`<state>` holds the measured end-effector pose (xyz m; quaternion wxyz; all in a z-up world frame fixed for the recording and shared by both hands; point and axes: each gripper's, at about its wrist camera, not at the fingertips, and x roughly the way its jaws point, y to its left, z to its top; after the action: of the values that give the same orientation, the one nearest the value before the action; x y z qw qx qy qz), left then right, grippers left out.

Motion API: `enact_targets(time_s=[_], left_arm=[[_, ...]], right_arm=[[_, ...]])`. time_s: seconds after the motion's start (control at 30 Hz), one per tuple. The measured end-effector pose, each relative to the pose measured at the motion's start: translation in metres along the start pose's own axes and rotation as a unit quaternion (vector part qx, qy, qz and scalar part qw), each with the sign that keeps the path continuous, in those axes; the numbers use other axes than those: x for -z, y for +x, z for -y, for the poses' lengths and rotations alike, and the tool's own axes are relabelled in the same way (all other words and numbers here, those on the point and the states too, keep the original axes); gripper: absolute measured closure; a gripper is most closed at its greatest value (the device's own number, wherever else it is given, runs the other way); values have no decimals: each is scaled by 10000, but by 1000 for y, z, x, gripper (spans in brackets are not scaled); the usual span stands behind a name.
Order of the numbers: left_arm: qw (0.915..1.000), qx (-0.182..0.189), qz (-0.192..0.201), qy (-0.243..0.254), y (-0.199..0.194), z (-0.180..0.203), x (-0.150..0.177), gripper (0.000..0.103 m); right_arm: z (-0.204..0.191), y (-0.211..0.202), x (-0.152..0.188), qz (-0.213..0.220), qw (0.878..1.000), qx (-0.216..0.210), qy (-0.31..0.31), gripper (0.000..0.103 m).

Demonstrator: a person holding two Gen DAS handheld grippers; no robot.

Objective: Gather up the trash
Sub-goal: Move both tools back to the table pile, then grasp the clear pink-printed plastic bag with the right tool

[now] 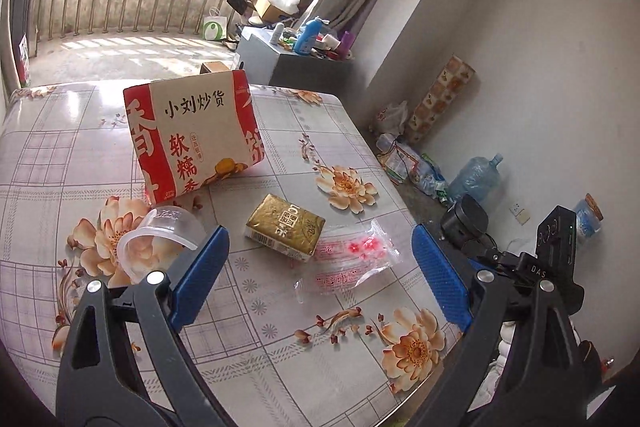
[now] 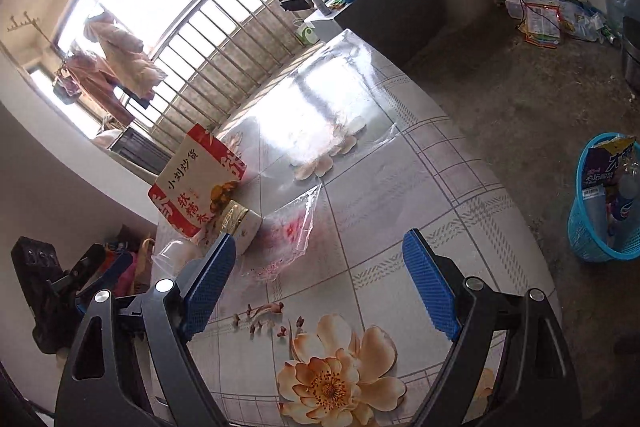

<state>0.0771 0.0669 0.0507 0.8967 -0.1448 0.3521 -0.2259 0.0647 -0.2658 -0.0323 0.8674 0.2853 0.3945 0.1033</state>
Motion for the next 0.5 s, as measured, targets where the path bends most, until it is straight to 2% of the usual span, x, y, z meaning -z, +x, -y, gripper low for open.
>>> enact_targets(time_s=[0.2,0.5], left_arm=[[9992,-44,-212,328,34,9,1,15],[9971,-323,-548,420,83,7,-3,15]], right_arm=[[-8,24,0,-345,9993,-106,49,26],[-13,71,-6,-756,9971,-117,4,48]])
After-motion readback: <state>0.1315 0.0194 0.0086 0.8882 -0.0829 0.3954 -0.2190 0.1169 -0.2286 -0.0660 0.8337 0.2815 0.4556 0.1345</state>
